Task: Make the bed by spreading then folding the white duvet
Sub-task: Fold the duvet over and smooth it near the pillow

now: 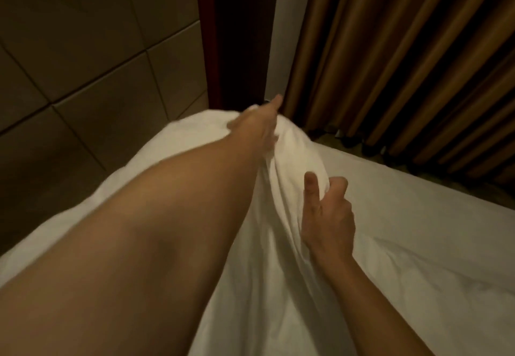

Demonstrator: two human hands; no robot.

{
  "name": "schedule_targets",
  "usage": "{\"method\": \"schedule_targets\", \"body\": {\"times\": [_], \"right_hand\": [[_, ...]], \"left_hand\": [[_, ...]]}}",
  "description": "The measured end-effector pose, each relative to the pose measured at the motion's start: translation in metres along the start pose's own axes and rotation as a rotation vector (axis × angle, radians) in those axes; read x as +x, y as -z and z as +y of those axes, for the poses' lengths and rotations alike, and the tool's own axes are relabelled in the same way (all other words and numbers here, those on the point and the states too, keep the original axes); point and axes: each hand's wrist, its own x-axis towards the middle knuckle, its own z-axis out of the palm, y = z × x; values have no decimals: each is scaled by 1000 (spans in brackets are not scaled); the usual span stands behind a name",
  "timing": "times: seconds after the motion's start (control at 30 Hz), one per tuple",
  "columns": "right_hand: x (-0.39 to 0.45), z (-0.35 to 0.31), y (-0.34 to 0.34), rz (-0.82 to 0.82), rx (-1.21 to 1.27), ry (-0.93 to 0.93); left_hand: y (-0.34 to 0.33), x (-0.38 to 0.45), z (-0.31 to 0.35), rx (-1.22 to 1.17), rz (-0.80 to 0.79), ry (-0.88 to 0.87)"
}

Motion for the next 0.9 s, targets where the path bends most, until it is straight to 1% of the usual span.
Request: {"method": "schedule_targets", "body": {"times": [0.03, 0.1, 0.13, 0.2, 0.23, 0.33, 0.4, 0.43, 0.5, 0.57, 0.6, 0.67, 0.7, 0.77, 0.8, 0.9], "right_hand": [[-7, 4, -1, -32, 15, 5], [-23, 12, -2, -110, 0, 16], [-31, 16, -2, -156, -34, 19], [-44, 21, 1, -221, -104, 24], [-48, 23, 3, -229, -119, 30], [-51, 27, 12, -221, -128, 31], [-51, 29, 13, -222, -145, 26], [-50, 29, 13, -223, -148, 27], [-45, 27, 13, -217, -129, 9], [-33, 23, 15, -174, -81, -1], [-26, 19, 17, -137, -53, 3], [-10, 9, 26, -59, -3, 36], [-2, 3, 32, -20, 15, 61], [11, -11, 46, 31, 41, 115], [17, -18, 53, 45, 50, 144], [21, -45, 71, 23, 46, 226]], "left_hand": [[9, -4, -7, 11, -35, 87], [34, 5, -29, -42, -32, 199], [44, 12, -45, -70, 3, 231], [61, 39, -75, -123, 82, 269], [67, 60, -89, -154, 124, 300], [79, 141, -122, -302, 273, 270], [65, 143, -110, -299, 302, 279], [52, 131, -95, -278, 256, 224], [22, 86, -41, -245, 60, 58], [-7, 47, 20, -284, -9, -127], [-19, 37, 46, -278, 31, -193], [-26, 21, 84, -287, 164, -375], [-24, 10, 101, -234, 193, -472], [-5, -6, 131, -125, 221, -631], [9, -20, 143, -108, 241, -695], [60, -59, 165, -75, 376, -785]]}}
